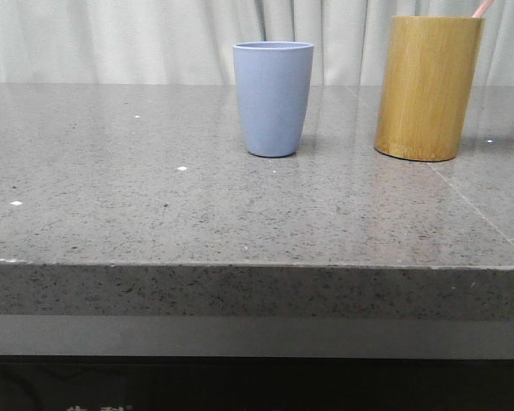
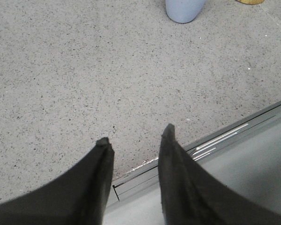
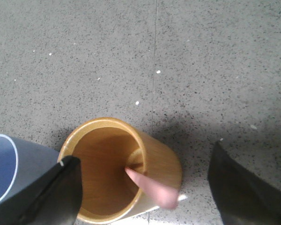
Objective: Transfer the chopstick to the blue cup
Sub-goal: 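Grasp the pink stick in the bamboo cup with the right gripper and lift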
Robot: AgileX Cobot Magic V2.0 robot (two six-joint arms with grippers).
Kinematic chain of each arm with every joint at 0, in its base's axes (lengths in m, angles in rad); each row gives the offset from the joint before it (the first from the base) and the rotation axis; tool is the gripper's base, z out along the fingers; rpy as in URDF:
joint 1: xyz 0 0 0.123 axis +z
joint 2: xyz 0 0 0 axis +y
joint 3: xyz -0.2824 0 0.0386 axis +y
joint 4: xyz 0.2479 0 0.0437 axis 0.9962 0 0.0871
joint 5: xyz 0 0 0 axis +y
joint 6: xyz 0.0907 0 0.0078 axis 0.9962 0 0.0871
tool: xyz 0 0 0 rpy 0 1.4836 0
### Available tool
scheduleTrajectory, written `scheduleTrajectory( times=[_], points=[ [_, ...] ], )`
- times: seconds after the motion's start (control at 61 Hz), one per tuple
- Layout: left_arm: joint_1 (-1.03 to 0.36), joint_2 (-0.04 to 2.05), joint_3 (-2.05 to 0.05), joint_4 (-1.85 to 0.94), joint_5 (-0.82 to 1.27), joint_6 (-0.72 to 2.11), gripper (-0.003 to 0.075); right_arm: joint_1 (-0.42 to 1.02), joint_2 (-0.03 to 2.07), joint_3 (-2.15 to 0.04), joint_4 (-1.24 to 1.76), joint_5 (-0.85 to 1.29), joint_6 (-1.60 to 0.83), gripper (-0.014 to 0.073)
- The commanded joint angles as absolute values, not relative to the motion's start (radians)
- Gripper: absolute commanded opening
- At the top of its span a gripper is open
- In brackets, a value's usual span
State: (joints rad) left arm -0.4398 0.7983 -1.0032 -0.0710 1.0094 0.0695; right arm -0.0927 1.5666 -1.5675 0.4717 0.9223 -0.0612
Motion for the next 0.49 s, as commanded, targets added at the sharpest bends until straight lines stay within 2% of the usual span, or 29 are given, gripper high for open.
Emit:
scheduleTrajectory(
  times=[0.0,0.131,0.344,0.475],
  points=[
    [-0.439,0.794,-1.027,-0.088,0.949,0.07,0.0251,-0.1,1.539,-1.606,0.52,0.872,-0.091,0.057],
    [-0.439,0.794,-1.027,-0.088,0.949,0.07,0.0251,-0.1,1.541,-1.606,0.525,0.868,-0.111,0.0515],
    [-0.439,0.794,-1.027,-0.088,0.949,0.07,0.0251,-0.1,1.545,-1.606,0.533,0.856,-0.138,0.0256],
    [-0.439,0.794,-1.027,-0.088,0.949,0.07,0.0251,-0.1,1.545,-1.606,0.533,0.856,-0.144,0.0154]
  ],
)
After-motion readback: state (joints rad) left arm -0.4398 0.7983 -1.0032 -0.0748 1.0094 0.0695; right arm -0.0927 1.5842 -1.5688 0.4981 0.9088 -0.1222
